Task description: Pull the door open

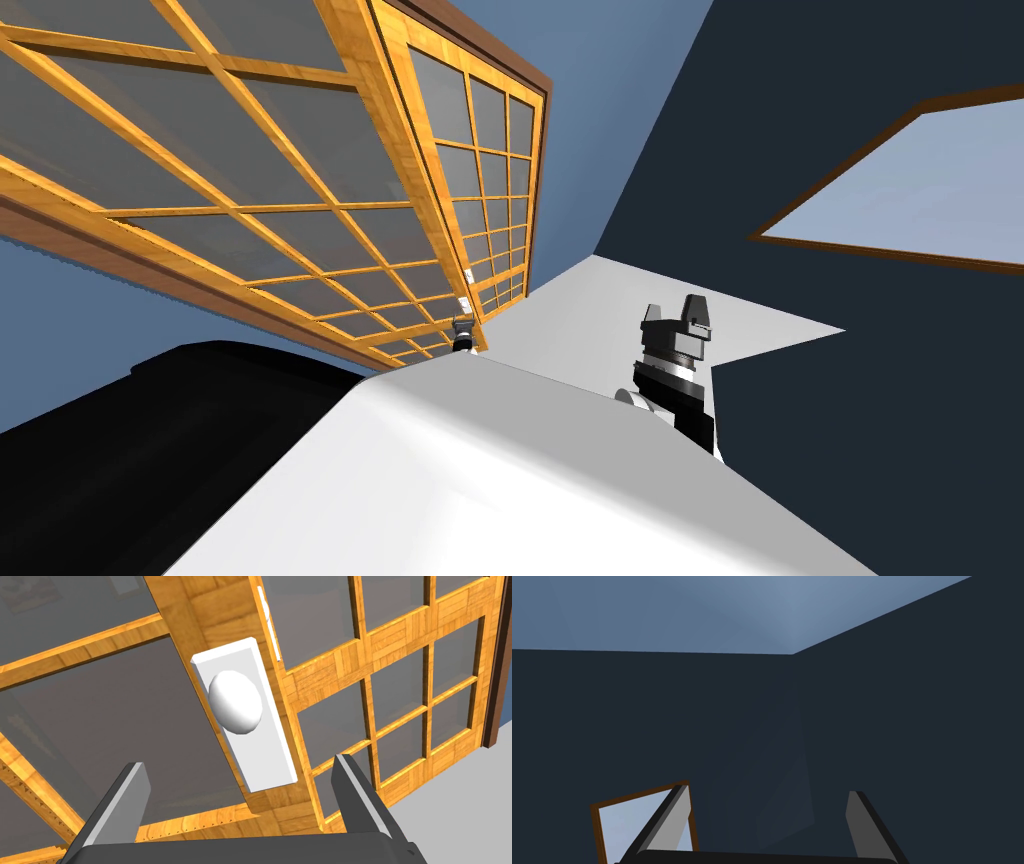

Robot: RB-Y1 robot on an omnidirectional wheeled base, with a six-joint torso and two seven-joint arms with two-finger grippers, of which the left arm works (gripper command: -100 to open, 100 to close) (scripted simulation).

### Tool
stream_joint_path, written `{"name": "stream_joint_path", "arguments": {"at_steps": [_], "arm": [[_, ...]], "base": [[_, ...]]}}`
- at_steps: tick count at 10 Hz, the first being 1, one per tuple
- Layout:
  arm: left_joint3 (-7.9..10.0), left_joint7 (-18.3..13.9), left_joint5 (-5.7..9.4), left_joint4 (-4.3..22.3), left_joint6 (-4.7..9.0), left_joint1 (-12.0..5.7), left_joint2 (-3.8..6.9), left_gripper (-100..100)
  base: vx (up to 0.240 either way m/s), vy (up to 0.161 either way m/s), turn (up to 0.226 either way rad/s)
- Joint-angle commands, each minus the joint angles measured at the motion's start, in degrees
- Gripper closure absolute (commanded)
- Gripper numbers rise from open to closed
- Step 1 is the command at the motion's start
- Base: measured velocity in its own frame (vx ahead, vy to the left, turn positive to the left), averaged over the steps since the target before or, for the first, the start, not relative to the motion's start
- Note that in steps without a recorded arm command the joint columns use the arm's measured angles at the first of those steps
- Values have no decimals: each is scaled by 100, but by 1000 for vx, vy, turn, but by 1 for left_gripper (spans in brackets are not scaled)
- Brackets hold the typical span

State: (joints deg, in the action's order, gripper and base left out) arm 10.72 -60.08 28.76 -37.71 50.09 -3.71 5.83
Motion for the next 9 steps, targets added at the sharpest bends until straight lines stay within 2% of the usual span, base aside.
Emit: {"name": "stream_joint_path", "arguments": {"at_steps": [1,2,8,9], "arm": [[-41,-286,116,14,4,-42,-20,-100],[-41,-312,116,14,4,-42,-20,-100],[-162,-1074,461,16,-3,-147,-86,-100],[-151,-988,422,14,0,-129,-79,-100]], "base": [[-67,12,-76],[-62,7,-27],[-85,7,-49],[-43,0,-9]]}}
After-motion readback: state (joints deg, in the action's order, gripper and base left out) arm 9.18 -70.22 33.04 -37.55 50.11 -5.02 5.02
